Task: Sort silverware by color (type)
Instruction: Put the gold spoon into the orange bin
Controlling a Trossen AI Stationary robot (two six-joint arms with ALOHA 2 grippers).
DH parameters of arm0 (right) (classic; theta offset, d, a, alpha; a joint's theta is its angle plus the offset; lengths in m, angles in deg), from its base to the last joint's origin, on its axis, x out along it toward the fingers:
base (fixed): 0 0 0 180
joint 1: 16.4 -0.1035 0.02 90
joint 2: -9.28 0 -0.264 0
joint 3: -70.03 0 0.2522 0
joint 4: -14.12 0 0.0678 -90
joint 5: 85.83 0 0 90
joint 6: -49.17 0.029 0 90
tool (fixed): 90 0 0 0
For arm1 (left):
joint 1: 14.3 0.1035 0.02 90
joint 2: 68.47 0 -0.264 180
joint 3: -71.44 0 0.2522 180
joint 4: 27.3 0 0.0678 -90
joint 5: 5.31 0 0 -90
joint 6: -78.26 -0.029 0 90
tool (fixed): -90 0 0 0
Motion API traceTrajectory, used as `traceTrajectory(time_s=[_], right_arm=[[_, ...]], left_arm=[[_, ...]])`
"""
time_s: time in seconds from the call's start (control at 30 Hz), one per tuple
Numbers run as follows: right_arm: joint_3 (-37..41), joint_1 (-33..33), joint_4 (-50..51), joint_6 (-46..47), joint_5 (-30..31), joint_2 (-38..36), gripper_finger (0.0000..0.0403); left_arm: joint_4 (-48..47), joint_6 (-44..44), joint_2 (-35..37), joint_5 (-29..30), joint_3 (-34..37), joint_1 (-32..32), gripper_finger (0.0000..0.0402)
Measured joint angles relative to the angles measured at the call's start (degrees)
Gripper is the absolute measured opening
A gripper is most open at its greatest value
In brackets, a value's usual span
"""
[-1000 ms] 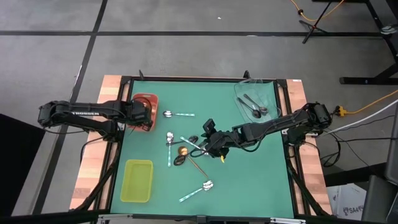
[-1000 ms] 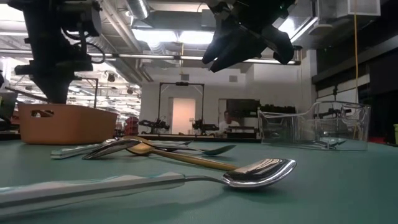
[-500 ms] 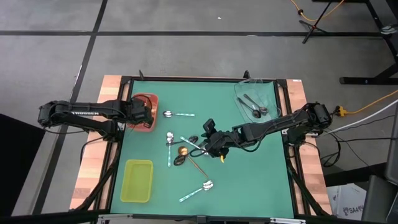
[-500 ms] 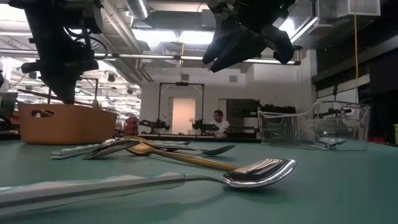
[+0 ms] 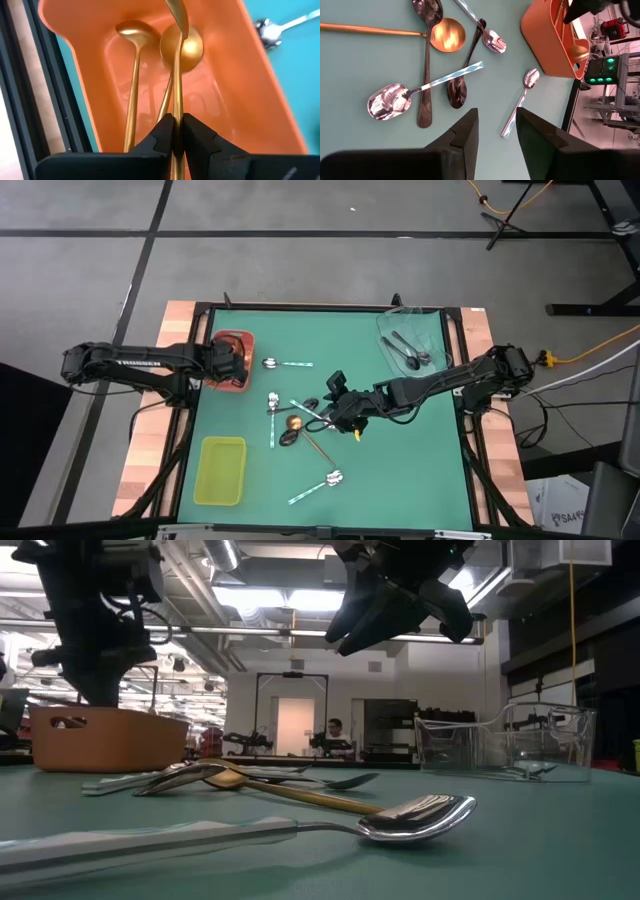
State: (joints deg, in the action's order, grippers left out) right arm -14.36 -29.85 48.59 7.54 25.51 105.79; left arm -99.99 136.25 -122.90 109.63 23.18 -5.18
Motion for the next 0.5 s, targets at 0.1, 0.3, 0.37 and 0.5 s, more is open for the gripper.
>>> traceTrajectory(time_s=[0.1,0.3,0.37,0.5], right_arm=[[0.0,0.0,0.0,0.0,0.0,0.0,0.0124],[0.0,0.0,0.0,0.0,0.0,0.0,0.0124],[0.0,0.0,0.0,0.0,0.0,0.0,0.0124],[0.0,0.0,0.0,0.0,0.0,0.0,0.0124]], left_arm=[[0.0,0.1,0.0,0.0,1.2,0.0,0.0027],[0.1,0.0,0.0,0.0,2.1,0.0,0.0027],[0.0,0.0,0.0,-0.1,2.2,0.0,0.0028],[0.1,0.0,0.0,0.1,2.2,0.0,0.0028]])
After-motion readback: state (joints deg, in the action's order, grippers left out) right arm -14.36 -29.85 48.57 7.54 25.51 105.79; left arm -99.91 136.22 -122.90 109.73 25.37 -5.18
